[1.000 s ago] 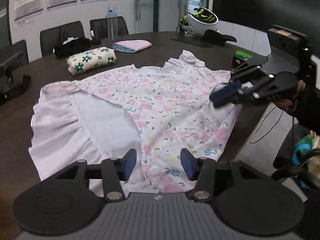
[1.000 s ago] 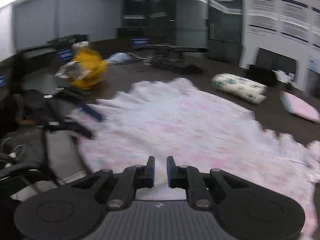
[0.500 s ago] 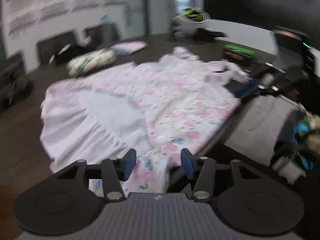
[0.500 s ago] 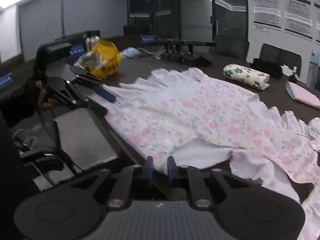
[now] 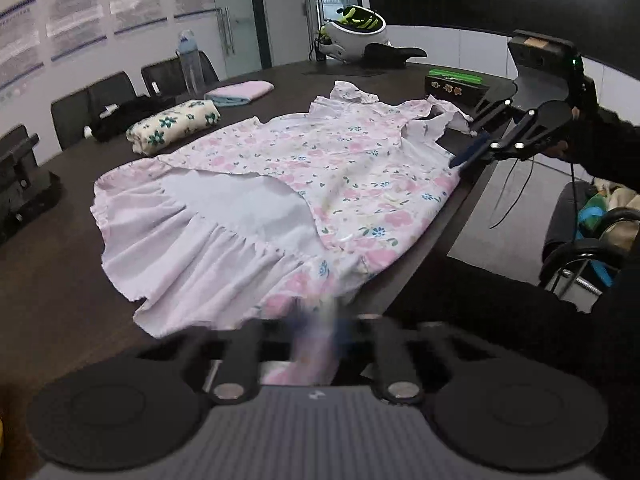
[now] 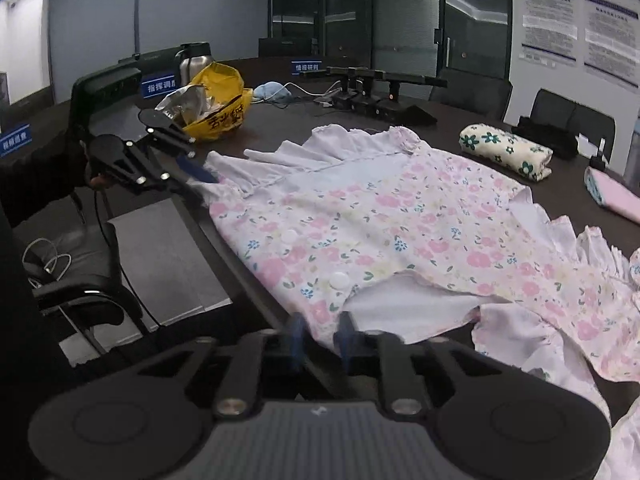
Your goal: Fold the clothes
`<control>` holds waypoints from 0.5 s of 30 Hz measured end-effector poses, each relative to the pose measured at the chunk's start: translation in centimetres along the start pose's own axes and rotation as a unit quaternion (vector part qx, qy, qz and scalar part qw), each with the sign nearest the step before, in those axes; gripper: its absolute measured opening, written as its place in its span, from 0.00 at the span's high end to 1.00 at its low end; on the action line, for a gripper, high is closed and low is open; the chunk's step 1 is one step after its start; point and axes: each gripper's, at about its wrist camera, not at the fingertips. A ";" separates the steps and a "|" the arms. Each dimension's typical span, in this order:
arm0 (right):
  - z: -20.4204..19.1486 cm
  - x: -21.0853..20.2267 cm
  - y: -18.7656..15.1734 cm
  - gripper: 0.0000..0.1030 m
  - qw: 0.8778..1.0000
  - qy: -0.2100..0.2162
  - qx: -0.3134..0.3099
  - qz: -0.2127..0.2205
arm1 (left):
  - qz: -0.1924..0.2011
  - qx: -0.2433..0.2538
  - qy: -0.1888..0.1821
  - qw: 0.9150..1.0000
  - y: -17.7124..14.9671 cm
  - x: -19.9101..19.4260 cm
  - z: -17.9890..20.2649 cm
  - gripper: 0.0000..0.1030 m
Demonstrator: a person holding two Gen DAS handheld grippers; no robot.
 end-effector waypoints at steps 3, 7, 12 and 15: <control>0.2 -0.4 0.8 0.97 1.000 0.007 -0.014 0.014 | -0.002 0.018 -0.022 1.000 2.1 -0.6 -1.5 0.97; 3.9 -0.3 3.7 0.99 0.999 -0.013 0.026 0.039 | -0.003 0.066 0.005 0.998 7.4 0.2 -5.2 0.97; 7.0 3.2 6.6 0.86 0.988 -0.145 0.054 0.010 | -0.008 0.026 0.144 0.989 12.8 4.8 -8.3 0.47; 7.6 2.4 6.8 0.86 0.982 -0.178 0.062 0.029 | 0.009 -0.039 0.131 0.991 11.3 4.9 -8.5 0.44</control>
Point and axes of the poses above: each gripper's, at about its wrist camera, not at the fingertips, and x roughly the way its jaws point, z to its right, y to its top, and after that the axes turned 8 degrees about -y, right-handed
